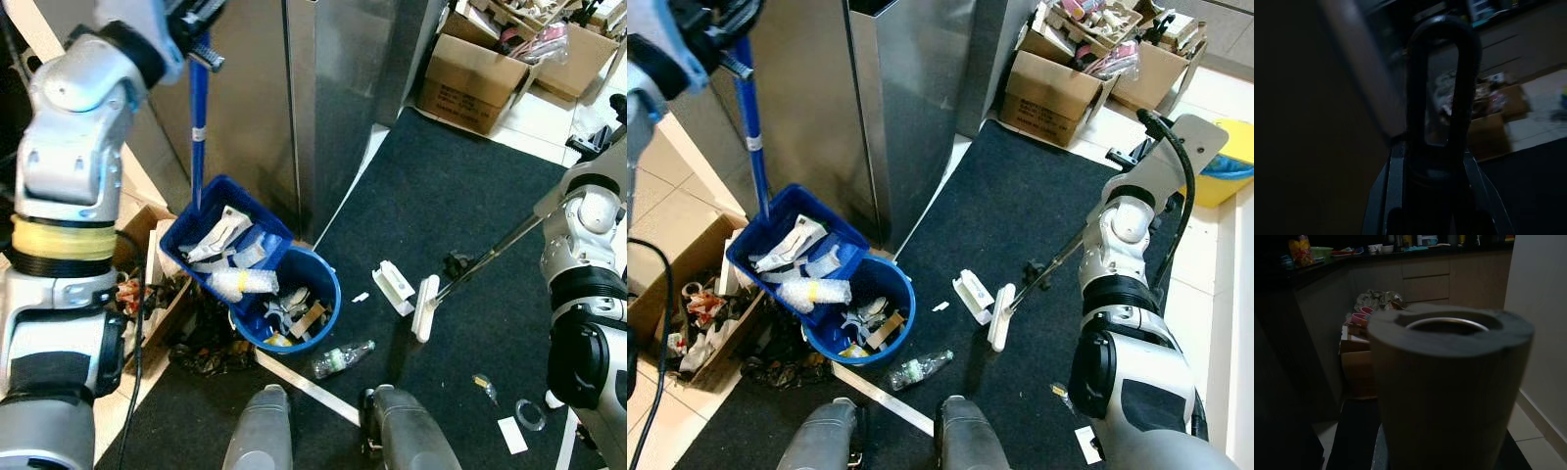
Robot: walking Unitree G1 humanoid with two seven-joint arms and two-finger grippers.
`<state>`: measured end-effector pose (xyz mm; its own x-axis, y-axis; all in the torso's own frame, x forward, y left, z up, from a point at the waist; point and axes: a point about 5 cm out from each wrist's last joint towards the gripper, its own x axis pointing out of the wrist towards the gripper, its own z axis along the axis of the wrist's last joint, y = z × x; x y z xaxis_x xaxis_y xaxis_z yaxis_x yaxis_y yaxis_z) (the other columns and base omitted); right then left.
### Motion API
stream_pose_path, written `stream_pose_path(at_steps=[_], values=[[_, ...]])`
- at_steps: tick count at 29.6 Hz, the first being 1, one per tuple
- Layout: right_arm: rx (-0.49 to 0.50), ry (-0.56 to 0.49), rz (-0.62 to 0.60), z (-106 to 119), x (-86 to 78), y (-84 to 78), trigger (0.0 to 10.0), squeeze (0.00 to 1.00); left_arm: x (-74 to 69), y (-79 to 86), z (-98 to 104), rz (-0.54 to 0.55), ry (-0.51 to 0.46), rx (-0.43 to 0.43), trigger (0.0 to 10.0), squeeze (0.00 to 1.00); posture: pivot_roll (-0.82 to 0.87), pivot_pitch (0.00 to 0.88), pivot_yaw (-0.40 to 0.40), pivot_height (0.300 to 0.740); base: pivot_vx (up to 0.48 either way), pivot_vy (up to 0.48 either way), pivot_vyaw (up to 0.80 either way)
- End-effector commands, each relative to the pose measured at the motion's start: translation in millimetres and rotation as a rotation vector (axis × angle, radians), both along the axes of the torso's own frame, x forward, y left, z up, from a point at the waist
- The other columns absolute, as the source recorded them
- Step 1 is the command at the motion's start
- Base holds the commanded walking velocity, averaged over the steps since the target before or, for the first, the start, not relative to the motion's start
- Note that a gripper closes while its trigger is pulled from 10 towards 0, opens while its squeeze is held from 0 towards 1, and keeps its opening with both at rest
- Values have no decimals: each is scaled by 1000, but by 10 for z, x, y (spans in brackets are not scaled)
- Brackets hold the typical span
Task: Sweep floor
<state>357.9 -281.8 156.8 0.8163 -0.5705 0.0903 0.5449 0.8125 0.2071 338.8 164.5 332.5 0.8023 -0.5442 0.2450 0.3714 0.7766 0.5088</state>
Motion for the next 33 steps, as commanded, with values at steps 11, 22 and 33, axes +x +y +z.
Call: stream_pose_path(at_steps=[11,22,33], values=[[-3,-41,-25,46,-26,-33,10000,0,-215,-549,81,-246,-72,99,10000,0,85,72,12,740,0,0,0],[0,-39,-25,43,-20,-23,10000,0,-423,-883,-58,-399,-46,166,10000,0,90,71,11,740,0,0,0],[-5,-43,-27,64,-18,-39,10000,0,-423,-617,23,-317,-24,116,10000,0,86,63,8,740,0,0,0]])
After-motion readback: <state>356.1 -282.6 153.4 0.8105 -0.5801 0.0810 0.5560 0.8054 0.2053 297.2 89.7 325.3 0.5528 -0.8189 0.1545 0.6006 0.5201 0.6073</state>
